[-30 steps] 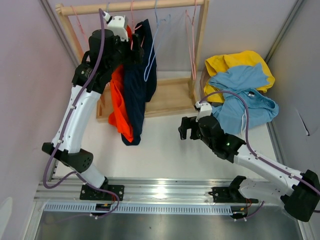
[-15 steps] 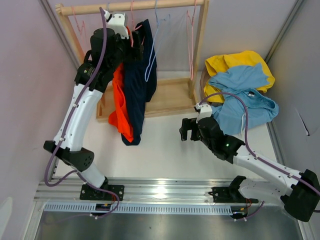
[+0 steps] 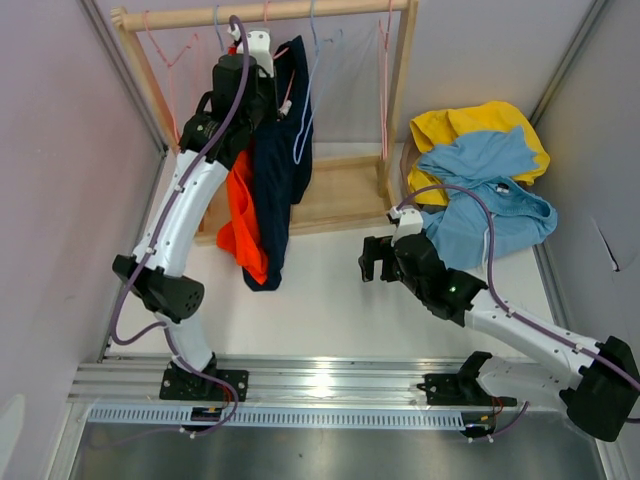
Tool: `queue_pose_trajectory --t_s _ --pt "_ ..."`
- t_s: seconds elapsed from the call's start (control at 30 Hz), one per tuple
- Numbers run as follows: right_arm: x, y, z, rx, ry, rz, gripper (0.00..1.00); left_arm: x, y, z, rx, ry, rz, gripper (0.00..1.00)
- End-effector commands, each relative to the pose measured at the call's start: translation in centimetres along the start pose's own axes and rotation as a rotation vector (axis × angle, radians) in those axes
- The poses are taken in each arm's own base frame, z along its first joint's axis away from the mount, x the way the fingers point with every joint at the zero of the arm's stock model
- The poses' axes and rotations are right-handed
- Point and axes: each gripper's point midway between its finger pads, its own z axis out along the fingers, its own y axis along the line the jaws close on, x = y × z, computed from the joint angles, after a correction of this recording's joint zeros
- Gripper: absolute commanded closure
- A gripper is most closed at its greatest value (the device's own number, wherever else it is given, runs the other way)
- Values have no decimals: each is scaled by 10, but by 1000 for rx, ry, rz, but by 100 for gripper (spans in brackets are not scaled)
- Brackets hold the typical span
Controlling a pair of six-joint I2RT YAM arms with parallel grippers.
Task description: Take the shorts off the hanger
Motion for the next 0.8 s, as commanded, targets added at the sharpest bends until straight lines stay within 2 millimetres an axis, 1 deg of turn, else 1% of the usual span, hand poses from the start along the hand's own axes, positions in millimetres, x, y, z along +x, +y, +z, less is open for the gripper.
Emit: queue_pose_trajectory --t_s 0.0,0.03,0.13,0.17,0.27,0.3,0.37,0.4,0.47,0.5,0.53,0.57,0.67,0.7,0.73,0.77 --pt "-4 -4 4 22 -27 0 1 -30 7 -12 -41 -78 -22 100" --pt "-3 -4 5 23 -24 -1 0 -32 8 -14 -45 -85 -24 100" --pt "-4 -2 8 15 -23 1 0 -45 11 -32 -44 -118 -18 100" --pt "-5 -1 9 13 -24 0 0 -55 13 -47 -48 -142 -17 100" --pt "-9 4 12 1 -25 -4 0 -67 15 -73 -65 -175 8 100" --pt "-11 5 14 0 -26 -6 0 -79 18 -93 -64 -210 9 100" --pt "-16 9 16 -8 -35 -8 1 -90 20 -112 -60 -244 11 100" --pt "-21 13 16 -19 -43 -8 1 -98 25 -128 -66 -268 10 100" --pt "-25 16 17 -26 -46 -10 1 -111 29 -147 -64 -307 -2 100" --pt "-26 17 18 -27 -45 -15 0 -113 30 -152 -59 -313 -4 100" --pt "-27 18 18 -31 -46 -18 0 -116 32 -162 -52 -318 -7 100" --pt "-32 20 18 -32 -54 -18 1 -123 33 -173 -42 -338 -19 100" --pt "-42 21 16 -30 -73 -24 1 -125 33 -198 4 -351 -35 100" --pt "-49 23 13 -36 -88 -22 1 -125 33 -206 20 -360 -42 100" --pt "-52 23 13 -35 -95 -26 0 -130 31 -214 43 -388 -49 100" --pt "-55 23 12 -35 -103 -28 0 -122 33 -219 49 -387 -37 100"
